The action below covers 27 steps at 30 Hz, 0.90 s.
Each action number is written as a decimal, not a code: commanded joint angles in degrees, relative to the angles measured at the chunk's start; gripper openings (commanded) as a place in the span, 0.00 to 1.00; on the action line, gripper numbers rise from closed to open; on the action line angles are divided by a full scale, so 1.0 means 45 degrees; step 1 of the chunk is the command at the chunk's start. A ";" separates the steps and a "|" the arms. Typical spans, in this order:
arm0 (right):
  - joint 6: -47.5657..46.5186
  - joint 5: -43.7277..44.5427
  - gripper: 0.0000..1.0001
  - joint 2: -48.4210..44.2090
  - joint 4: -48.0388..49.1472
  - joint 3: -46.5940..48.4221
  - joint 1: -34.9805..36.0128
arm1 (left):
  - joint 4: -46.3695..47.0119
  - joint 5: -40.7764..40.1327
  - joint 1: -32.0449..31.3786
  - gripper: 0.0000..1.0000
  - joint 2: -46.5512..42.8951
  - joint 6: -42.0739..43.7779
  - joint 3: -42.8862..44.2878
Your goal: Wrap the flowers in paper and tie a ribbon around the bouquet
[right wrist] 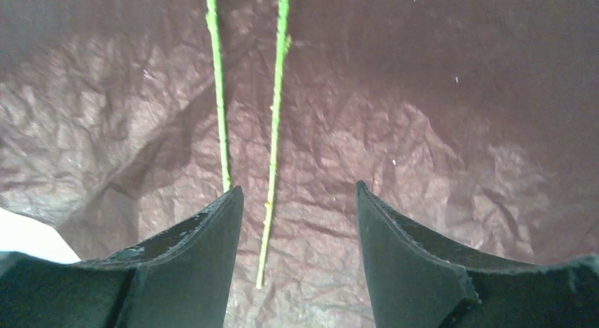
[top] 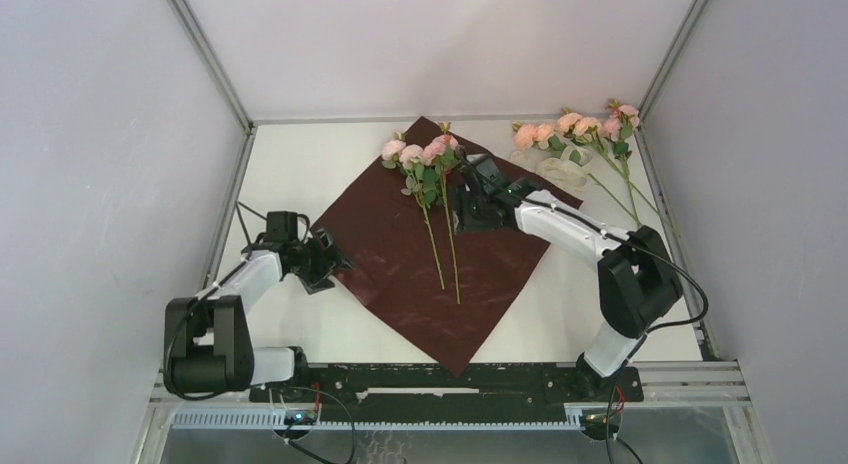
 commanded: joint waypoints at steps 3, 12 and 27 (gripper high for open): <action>0.0545 0.0735 0.68 -0.1408 0.0351 -0.1247 0.0025 | 0.0750 0.0469 -0.0066 0.51 0.1034 0.0036 0.0510; 0.0633 0.0309 0.68 -0.2149 0.0912 -0.2852 -0.0861 | 0.0811 -0.0354 0.0594 0.10 -0.0354 0.0177 0.0286; 0.0335 -0.1855 0.66 -0.2742 0.1707 -0.2944 -0.2092 | -0.0115 -0.1440 0.2318 0.47 -0.0003 0.1069 0.0439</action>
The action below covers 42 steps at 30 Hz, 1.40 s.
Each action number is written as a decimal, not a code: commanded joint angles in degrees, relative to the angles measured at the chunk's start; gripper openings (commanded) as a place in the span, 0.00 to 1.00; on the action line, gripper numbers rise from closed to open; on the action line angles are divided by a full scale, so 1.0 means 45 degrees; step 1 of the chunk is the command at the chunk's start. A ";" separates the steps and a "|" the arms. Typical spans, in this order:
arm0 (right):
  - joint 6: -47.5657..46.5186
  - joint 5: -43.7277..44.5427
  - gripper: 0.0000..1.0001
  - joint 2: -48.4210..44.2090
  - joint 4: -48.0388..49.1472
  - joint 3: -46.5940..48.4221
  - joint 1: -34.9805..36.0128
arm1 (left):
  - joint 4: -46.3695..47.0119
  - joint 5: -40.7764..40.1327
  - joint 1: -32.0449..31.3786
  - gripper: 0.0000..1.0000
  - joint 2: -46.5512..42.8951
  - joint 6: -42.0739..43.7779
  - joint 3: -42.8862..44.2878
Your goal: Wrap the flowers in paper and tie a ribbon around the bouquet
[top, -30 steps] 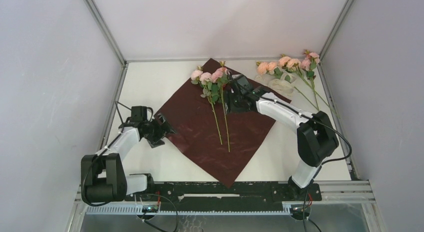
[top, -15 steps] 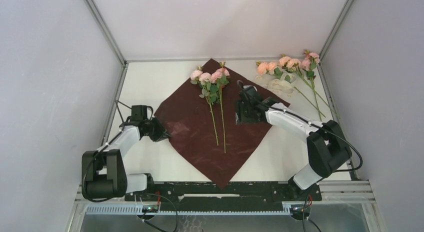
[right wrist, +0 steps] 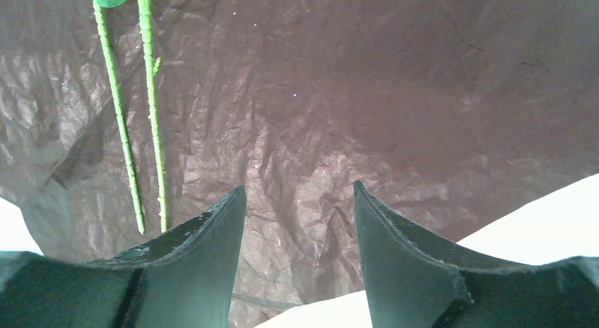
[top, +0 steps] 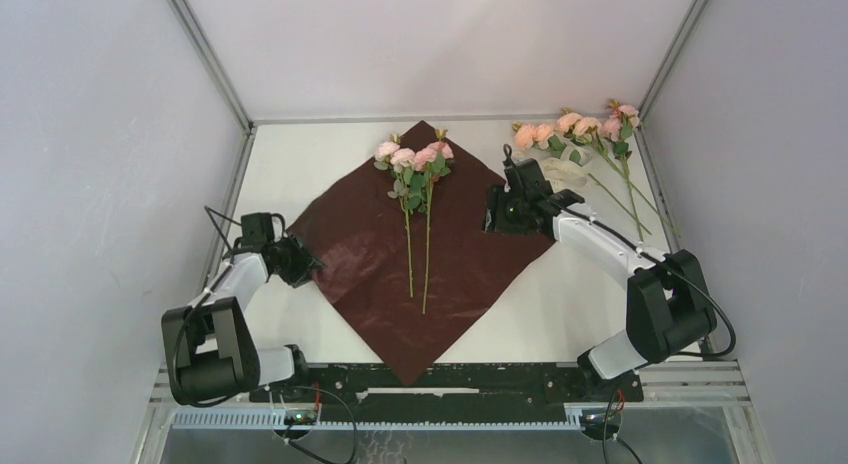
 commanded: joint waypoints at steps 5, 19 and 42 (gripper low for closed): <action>-0.0074 -0.0410 0.62 0.0048 0.0521 0.0109 -0.0003 | -0.1908 -0.2920 0.0478 0.61 -0.1081 0.1036 0.1455; -0.0057 -0.1859 0.06 0.2971 0.1221 0.0204 -0.1938 | -0.1825 -0.1119 -0.2227 0.38 0.0581 0.3881 0.4039; -0.1245 -0.2400 0.08 0.3666 -0.2162 0.2294 -0.4939 | -0.3063 -0.2236 -0.0895 0.48 0.4706 0.7389 0.5650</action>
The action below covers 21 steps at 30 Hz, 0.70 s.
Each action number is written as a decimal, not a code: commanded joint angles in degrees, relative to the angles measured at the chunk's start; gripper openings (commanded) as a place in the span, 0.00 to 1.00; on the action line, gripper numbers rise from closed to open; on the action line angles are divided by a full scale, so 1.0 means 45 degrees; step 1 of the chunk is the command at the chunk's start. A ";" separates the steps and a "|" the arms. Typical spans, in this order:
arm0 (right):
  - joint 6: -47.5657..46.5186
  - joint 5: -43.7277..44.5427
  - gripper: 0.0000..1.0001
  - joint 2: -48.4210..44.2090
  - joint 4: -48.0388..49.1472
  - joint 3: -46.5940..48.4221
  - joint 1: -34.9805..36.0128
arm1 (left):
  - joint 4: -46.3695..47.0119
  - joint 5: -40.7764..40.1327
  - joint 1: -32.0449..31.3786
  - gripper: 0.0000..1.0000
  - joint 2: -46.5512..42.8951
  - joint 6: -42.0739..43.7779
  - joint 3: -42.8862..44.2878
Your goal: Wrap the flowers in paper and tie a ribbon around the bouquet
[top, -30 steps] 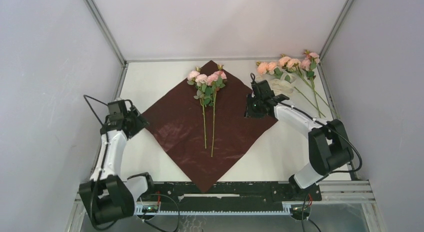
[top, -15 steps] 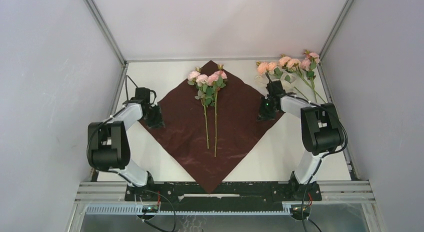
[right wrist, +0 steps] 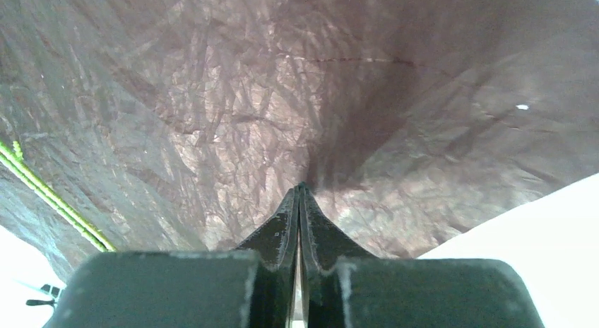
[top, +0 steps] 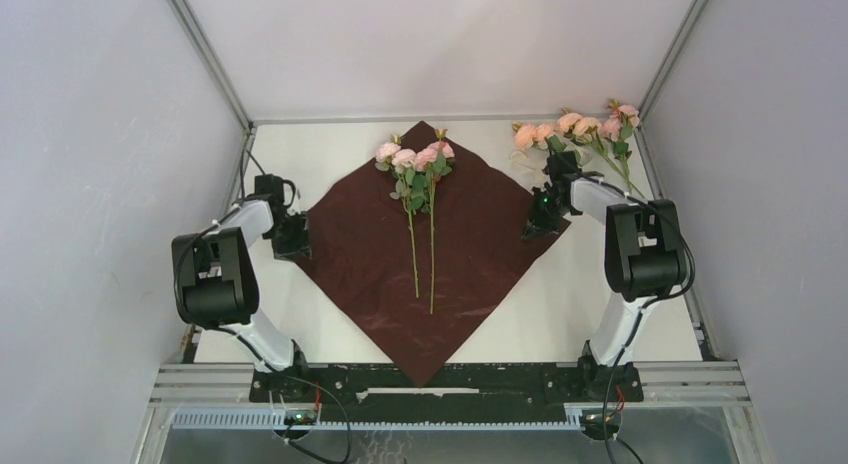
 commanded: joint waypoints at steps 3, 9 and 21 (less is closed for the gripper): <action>-0.1227 0.1838 0.15 -0.1611 -0.1914 0.1836 -0.1154 | -0.1727 0.1875 -0.0024 0.56 -0.0871 0.1569 0.1625; -0.3759 0.4330 0.36 -0.0632 -0.3280 0.4689 -0.3178 | -0.2580 0.2540 -0.0044 0.87 -0.1164 0.2292 0.3400; -0.6370 0.2337 0.62 0.4118 -0.5294 0.9817 -0.5042 | -0.2663 0.2876 -0.0193 0.94 -0.1422 0.2296 0.3679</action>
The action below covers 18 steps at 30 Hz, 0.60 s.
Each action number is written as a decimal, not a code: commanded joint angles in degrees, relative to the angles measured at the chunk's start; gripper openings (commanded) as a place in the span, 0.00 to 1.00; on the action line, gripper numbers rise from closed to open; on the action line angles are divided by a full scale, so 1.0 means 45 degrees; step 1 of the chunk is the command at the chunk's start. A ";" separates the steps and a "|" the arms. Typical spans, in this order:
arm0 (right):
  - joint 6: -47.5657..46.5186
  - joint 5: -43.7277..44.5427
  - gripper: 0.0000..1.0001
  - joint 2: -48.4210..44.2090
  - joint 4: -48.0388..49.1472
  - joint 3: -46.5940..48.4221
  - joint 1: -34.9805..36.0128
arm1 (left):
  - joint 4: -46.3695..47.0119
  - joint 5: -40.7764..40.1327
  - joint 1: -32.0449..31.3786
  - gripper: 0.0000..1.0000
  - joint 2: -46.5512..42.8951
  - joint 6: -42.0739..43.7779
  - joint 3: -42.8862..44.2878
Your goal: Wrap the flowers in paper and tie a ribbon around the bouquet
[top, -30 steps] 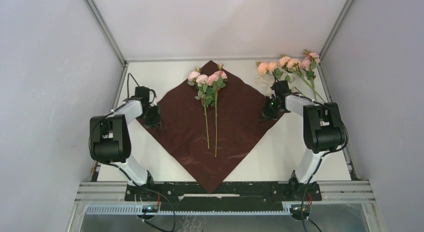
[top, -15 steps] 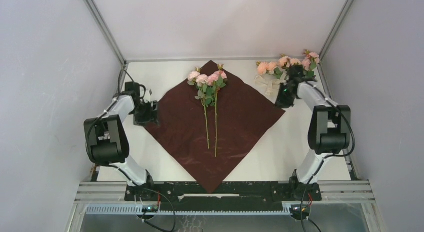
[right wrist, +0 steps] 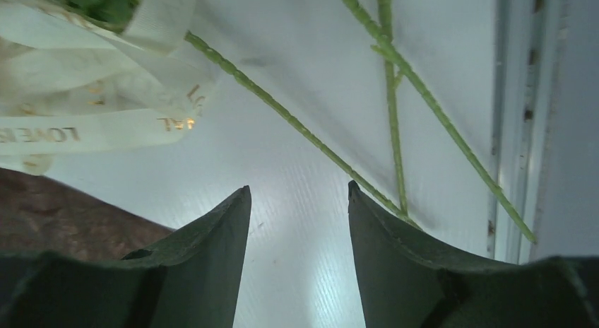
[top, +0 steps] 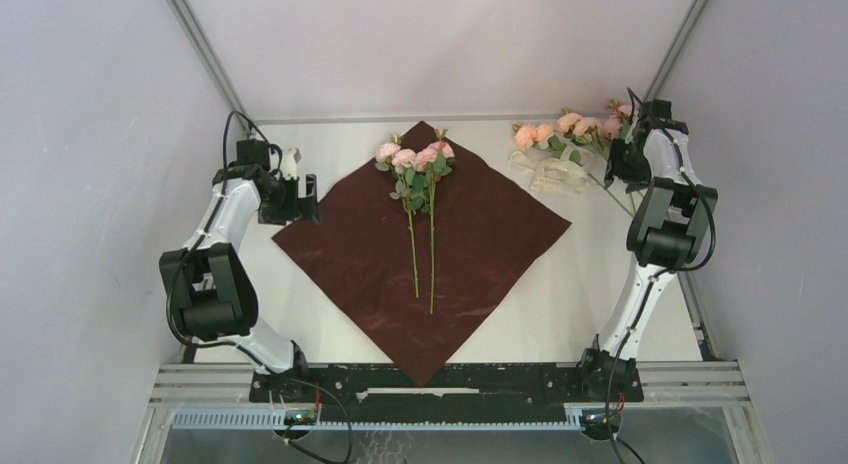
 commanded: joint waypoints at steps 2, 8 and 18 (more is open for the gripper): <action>-0.0946 -0.0785 0.61 0.1306 -0.0928 0.1339 -0.0061 | -0.0183 0.0483 -0.0151 0.94 -0.0422 0.0226 0.0278; -0.1136 0.0439 0.57 0.2880 -0.1285 0.2800 0.0285 | -0.0305 0.0449 -0.0222 0.93 -0.0273 0.0128 0.0353; -0.2124 -0.0447 0.34 0.2240 -0.1394 0.2773 0.1147 | -0.0355 0.0350 -0.0320 0.92 -0.0212 0.0183 0.0375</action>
